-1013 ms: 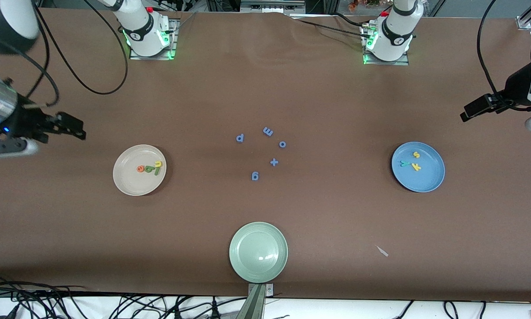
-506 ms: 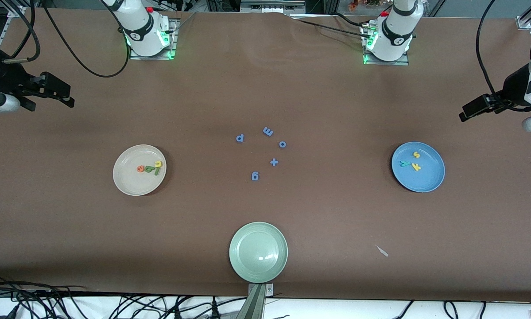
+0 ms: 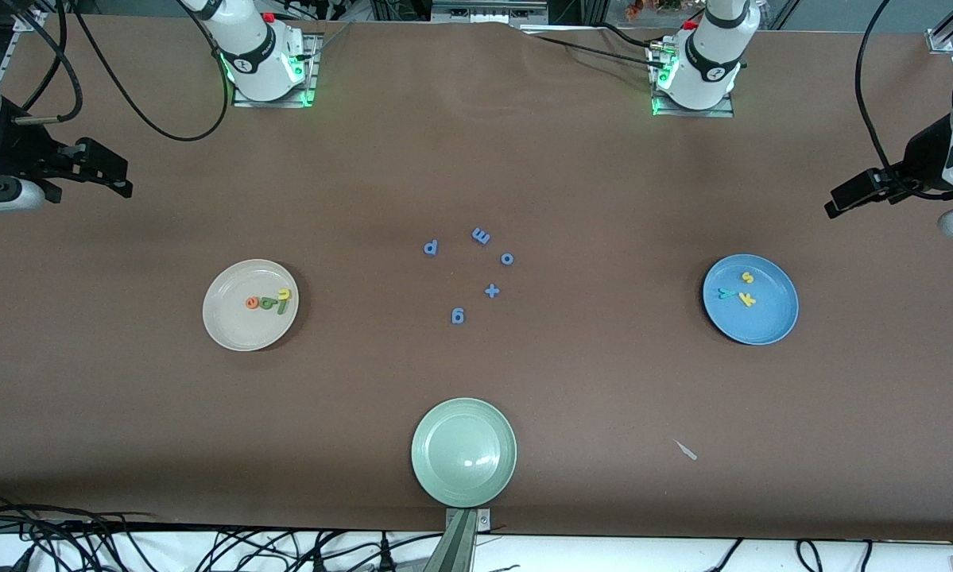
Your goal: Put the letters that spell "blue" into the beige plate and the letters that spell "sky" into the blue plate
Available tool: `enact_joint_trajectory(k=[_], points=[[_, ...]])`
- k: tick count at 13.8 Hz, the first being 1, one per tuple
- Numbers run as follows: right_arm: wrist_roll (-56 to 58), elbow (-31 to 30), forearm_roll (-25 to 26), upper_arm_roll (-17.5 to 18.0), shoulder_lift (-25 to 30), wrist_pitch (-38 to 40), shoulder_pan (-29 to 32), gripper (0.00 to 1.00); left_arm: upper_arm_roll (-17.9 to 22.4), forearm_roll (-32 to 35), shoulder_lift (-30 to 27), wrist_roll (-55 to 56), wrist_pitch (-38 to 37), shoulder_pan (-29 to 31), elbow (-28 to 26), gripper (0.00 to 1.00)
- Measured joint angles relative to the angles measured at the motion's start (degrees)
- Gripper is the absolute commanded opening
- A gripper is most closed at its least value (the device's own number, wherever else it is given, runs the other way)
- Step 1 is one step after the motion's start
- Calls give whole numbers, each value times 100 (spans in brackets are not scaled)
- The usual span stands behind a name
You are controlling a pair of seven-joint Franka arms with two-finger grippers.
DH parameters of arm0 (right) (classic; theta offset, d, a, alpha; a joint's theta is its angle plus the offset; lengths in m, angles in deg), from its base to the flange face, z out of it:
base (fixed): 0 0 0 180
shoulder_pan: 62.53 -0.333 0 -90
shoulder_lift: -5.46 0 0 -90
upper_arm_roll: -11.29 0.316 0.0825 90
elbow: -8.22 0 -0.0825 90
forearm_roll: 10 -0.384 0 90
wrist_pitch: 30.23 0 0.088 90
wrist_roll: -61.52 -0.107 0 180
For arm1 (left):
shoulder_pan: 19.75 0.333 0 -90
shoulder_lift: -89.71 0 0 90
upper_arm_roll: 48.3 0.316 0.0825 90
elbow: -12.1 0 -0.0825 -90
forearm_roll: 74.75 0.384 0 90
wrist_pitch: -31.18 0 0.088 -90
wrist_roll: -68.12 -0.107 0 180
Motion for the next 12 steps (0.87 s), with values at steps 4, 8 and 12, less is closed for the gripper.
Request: enact_joint_trajectory(k=[4,8,12], points=[[-3,167,88,-78,3,-11,70,100,-11,0,0,-19,0,-9,2,100],[-3,166,159,-104,-52,25,101,100,-11,0,0,-22,0,-7,2,100],[-9,166,196,-104,-90,30,103,100,-12,0,0,-27,0,-13,3,100]])
